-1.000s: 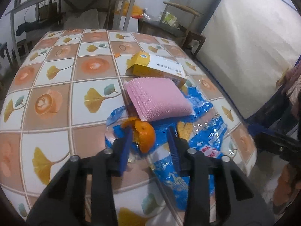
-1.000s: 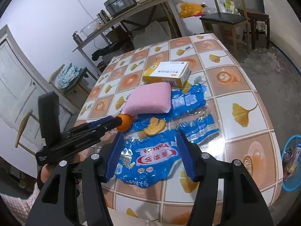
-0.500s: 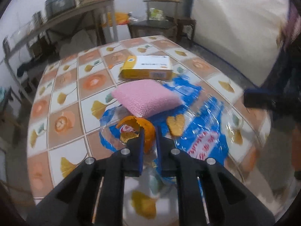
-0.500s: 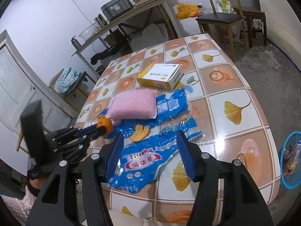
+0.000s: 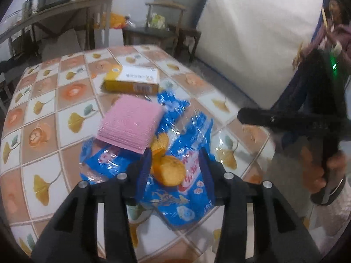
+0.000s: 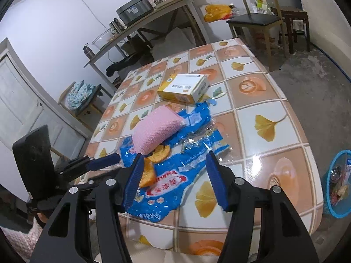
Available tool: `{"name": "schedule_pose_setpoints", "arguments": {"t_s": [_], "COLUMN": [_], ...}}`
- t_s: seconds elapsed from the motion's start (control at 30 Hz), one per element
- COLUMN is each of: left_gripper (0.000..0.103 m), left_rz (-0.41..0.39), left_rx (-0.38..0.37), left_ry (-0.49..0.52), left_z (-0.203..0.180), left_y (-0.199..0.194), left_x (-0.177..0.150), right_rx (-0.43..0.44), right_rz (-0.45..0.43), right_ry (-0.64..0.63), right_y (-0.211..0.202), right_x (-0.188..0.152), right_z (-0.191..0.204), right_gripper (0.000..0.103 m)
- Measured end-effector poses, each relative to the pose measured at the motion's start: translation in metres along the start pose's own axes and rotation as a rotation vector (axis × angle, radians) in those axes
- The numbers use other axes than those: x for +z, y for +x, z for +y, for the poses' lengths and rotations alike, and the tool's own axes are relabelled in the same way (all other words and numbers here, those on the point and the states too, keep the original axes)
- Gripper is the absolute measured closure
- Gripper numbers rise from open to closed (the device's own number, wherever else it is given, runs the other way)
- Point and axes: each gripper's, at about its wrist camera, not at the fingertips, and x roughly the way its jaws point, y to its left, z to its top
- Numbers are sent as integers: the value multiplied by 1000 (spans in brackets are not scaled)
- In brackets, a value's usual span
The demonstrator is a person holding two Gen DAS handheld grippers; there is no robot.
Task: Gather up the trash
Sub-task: 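Close the right tool on the orange peel beside the left tool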
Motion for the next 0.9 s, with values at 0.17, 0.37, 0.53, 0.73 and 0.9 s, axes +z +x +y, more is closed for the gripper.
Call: {"name": "schedule_pose_setpoints", "arguments": {"t_s": [0.17, 0.37, 0.53, 0.73, 0.9], "left_gripper": [62, 63, 70, 80, 84], "left_rz": [-1, 37, 61, 90, 105], "left_rx": [63, 137, 162, 159, 155], "left_ry": [-49, -90, -63, -49, -38], "left_z": [17, 34, 37, 38, 39], "left_y": [-3, 2, 10, 21, 27], "left_x": [-3, -12, -21, -28, -31], "right_rx": [50, 33, -9, -69, -106], "right_rz": [62, 192, 263, 302, 303], "right_ry": [-49, -139, -144, -171, -203], "right_y": [25, 73, 102, 124, 135], "right_x": [9, 17, 21, 19, 17], "right_z": [16, 32, 34, 37, 38], "right_gripper": [46, 57, 65, 74, 89]}}
